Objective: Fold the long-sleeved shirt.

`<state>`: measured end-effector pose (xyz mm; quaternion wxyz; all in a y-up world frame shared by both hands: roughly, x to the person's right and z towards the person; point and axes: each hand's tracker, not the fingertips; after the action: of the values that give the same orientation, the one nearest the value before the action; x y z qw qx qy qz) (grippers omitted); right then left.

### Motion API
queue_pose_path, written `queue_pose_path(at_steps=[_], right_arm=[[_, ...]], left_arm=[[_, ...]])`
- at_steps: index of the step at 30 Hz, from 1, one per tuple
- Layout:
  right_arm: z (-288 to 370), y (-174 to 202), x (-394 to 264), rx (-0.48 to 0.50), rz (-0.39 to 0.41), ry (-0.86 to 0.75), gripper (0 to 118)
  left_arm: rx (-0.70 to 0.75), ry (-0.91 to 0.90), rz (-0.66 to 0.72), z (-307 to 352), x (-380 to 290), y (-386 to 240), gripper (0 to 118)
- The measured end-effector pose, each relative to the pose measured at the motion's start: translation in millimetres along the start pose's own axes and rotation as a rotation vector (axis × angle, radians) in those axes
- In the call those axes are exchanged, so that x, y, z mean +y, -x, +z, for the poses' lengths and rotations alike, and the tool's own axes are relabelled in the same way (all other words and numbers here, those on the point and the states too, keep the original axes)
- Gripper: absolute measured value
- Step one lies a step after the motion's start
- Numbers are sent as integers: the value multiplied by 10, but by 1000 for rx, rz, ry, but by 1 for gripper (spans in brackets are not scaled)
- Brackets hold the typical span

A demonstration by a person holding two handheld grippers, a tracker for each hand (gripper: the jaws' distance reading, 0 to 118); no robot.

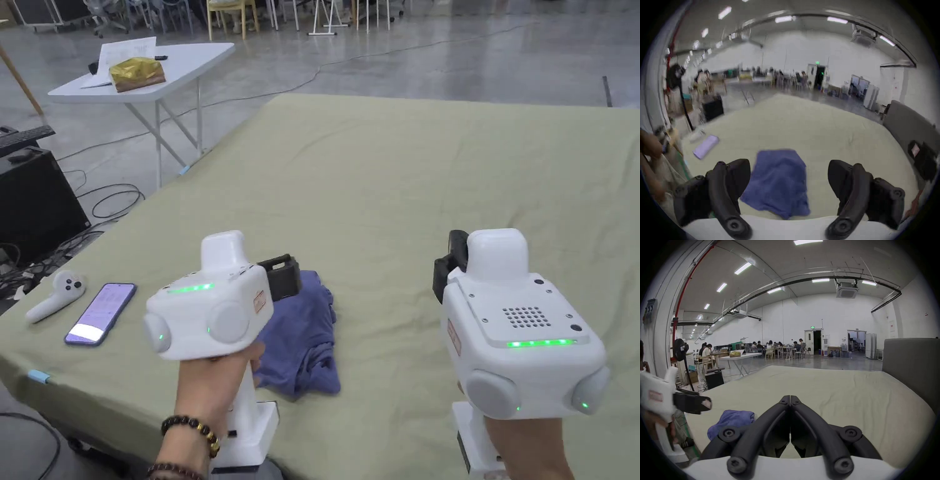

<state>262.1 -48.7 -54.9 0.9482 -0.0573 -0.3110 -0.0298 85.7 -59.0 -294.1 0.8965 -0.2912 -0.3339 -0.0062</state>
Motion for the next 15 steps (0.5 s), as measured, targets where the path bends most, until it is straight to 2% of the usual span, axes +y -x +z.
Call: queue_pose_path(at_steps=[2,6,7,9,10,11,12,13,14,15], right_arm=[[-14,-26,-43,-4,11,17,2],[-61,-98,-124,-9,20,40,2],[-85,-118,-144,-16,21,50,2],[-115,-163,-181,-20,18,66,2],[-127,-181,-198,-26,18,73,2],[-136,-196,-212,-31,19,78,2],[-140,-213,-225,-33,22,83,2],[-143,-228,-237,-35,27,90,2],[-145,-239,-246,-37,32,94,2],[-145,-247,-256,-41,34,95,2]], left_arm=[[14,143,-1,-434,11,25,106],[114,375,-103,-1084,-120,-5,106],[90,409,-94,-1219,-197,3,105],[141,500,-133,-1485,-341,21,99],[149,507,-130,-1576,-406,48,86],[159,528,-123,-1603,-443,71,61],[191,553,-121,-1618,-459,81,45],[201,515,-126,-1534,-433,75,45],[154,462,-84,-1473,-353,103,36],[134,435,-56,-1425,-329,110,16]])
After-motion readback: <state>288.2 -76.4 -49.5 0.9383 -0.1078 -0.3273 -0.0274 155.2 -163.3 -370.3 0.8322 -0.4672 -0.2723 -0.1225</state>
